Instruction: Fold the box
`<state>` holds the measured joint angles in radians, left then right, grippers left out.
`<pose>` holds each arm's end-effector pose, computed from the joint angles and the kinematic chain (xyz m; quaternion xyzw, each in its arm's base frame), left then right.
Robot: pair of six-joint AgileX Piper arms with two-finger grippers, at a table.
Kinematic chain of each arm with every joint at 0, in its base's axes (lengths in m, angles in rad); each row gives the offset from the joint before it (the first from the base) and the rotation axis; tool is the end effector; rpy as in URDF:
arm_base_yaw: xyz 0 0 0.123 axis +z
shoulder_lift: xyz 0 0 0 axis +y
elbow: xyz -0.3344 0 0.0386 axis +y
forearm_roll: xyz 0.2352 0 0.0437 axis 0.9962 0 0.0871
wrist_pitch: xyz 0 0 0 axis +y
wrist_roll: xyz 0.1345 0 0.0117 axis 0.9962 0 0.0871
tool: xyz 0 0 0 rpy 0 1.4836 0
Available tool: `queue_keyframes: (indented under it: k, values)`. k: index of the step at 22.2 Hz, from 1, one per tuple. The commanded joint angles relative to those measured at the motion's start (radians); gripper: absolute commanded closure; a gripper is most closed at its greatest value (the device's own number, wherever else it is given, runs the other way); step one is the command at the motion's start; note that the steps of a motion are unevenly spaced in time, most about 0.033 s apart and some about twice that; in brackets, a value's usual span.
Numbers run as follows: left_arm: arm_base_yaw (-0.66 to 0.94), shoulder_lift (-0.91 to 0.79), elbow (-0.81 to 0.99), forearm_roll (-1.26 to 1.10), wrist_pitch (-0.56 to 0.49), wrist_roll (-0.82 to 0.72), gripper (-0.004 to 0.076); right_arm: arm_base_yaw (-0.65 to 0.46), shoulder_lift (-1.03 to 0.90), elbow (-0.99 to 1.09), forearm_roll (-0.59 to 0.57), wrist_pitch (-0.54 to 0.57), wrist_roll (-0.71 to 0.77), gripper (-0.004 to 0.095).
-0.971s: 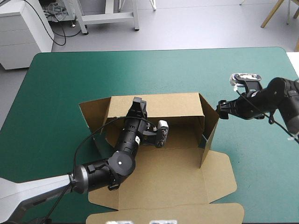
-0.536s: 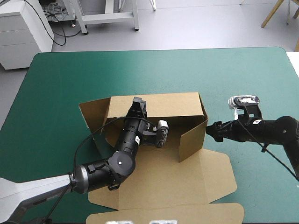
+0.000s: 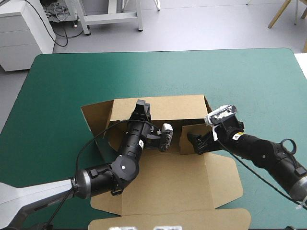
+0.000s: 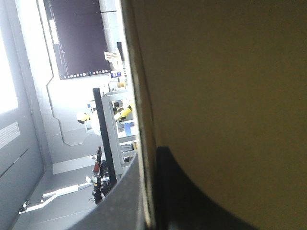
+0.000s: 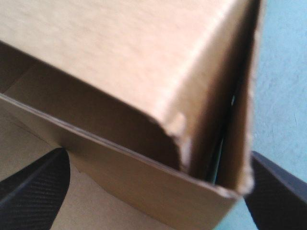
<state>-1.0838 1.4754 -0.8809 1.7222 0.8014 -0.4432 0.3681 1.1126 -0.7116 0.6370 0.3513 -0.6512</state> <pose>0.2322 -0.2336 0.3312 0.6324 0.4709 0.3812 0.4827 0.2040 0.1083 0.3137 -0.2270 0.8514 0.1647 0.4432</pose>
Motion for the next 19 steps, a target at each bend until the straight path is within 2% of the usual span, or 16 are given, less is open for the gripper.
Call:
queue_keyframes:
  k: [1, 3, 5, 8, 10, 11, 14, 16, 19]
  values:
    - [-0.006, -0.025, -0.019, 0.092, 0.041, 0.001, 0.0734, 0.080, -0.013, -0.015, -0.078, -0.150, 0.076, 0.0031]
    - [-0.006, -0.025, -0.019, 0.092, 0.039, 0.001, 0.0734, 0.106, 0.006, -0.015, -0.132, -0.164, 0.136, 0.0033]
    - [-0.006, -0.025, -0.019, 0.092, 0.039, 0.001, 0.0734, 0.115, 0.048, -0.015, -0.161, -0.189, 0.176, 0.0100]
    - [-0.006, -0.025, -0.019, 0.092, 0.041, 0.001, 0.0734, 0.116, 0.113, -0.021, -0.158, -0.255, 0.176, 0.0414]
    - [-0.006, -0.025, -0.019, 0.092, 0.039, 0.001, 0.0734, 0.116, 0.120, -0.025, -0.155, -0.282, 0.176, 0.0709]
    - [-0.006, -0.025, -0.019, 0.092, 0.037, 0.001, 0.0734, 0.116, 0.120, -0.027, -0.157, -0.286, 0.176, 0.0934]
    - [-0.006, -0.025, -0.019, 0.092, 0.033, 0.001, 0.0731, 0.116, 0.120, -0.027, -0.157, -0.286, 0.176, 0.0922]
    - [-0.006, -0.025, -0.019, 0.092, 0.033, -0.013, 0.0700, 0.116, 0.120, -0.027, -0.155, -0.286, 0.176, 0.0922]
    - [-0.006, -0.025, -0.019, 0.088, 0.038, -0.091, 0.0551, 0.116, 0.120, -0.027, -0.155, -0.287, 0.176, 0.0922]
